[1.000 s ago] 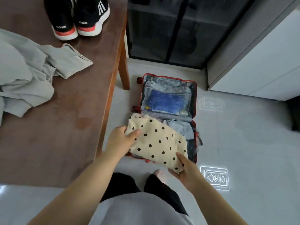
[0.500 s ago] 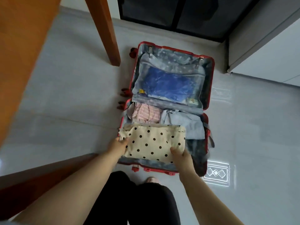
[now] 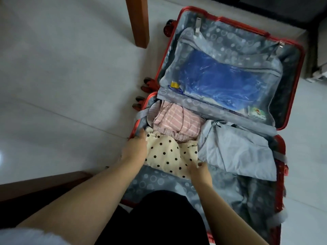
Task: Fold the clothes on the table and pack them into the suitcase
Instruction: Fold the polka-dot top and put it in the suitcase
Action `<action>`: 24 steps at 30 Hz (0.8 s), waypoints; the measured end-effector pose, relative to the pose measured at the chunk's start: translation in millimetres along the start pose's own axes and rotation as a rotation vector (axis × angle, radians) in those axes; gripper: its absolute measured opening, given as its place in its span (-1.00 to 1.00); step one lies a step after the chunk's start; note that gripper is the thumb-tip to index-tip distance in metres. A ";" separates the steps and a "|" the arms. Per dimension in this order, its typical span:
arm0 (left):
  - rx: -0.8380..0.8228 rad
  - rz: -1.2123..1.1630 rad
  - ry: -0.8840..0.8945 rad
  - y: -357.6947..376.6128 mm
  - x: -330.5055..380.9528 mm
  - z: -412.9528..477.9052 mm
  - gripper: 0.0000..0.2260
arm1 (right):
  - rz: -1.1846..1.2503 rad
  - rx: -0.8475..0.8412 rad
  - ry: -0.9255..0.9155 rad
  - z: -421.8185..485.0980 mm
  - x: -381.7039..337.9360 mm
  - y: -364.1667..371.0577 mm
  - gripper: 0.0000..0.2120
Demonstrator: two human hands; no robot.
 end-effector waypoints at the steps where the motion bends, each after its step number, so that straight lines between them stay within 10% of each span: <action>1: 0.103 0.031 0.113 4.6 -2.6 -7.2 -0.51 | -0.008 0.046 -0.014 -1.2 5.0 3.4 -0.67; 4: 0.261 0.104 0.451 8.7 -9.1 -30.7 -0.29 | -0.261 0.107 -0.420 -22.0 4.7 12.7 -0.66; 7: -0.124 0.197 0.455 14.6 -9.2 -37.9 -0.42 | -0.504 -0.058 -0.741 -33.4 -7.1 17.2 -0.55; 11: -0.448 0.251 0.338 20.1 -1.2 -19.4 -0.49 | -0.895 -0.408 -0.571 -7.7 -6.5 21.5 -0.35; 24: -0.177 0.196 0.323 -178.2 17.8 -176.0 -0.52 | -0.654 -0.263 -0.438 -217.8 -104.1 -116.0 -0.41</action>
Point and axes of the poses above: each hand's wrist, its own z-axis towards the middle knuckle, its own y-axis out of the palm, x = y × z, the point moved 1 cm from there along z, towards the middle knuckle, and after that the axes turned 6 degrees about z, right-handed, at the moved point
